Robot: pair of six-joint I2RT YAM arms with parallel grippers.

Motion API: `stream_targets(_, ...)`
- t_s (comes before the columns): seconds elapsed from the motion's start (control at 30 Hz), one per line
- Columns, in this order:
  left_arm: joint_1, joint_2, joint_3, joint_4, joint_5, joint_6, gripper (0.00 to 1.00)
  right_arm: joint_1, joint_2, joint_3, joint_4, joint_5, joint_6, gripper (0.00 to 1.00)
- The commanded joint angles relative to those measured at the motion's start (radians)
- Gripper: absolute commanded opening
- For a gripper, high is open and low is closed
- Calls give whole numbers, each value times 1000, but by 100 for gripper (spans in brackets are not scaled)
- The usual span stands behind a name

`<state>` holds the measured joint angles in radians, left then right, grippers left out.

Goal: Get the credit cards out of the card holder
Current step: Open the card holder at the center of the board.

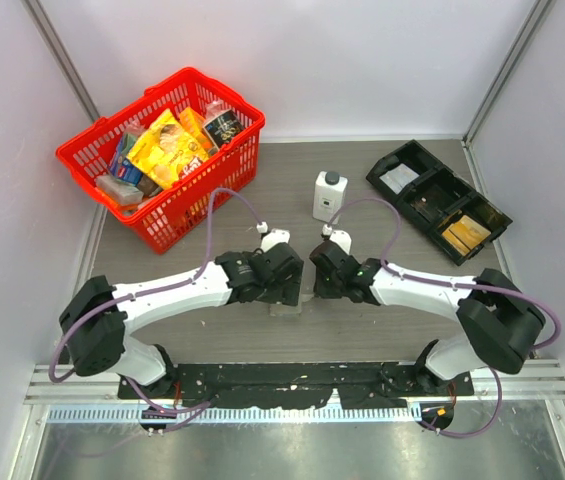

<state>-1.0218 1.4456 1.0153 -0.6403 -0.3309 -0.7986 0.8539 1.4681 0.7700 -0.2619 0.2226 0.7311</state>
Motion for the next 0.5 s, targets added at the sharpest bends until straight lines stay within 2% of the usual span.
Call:
stream_targets(0.0, -35, 35, 57, -35, -50, 22, 94, -4, -87, -70, 4, 1, 63, 23)
stream_targets(0.27, -60, 87, 103, -51, -37, 27, 95, -30, -147, -202, 180, -104, 126, 23)
stream_targets(0.47, -72, 134, 146, -73, -28, 32, 94, -102, -199, -323, 341, -203, 191, 23)
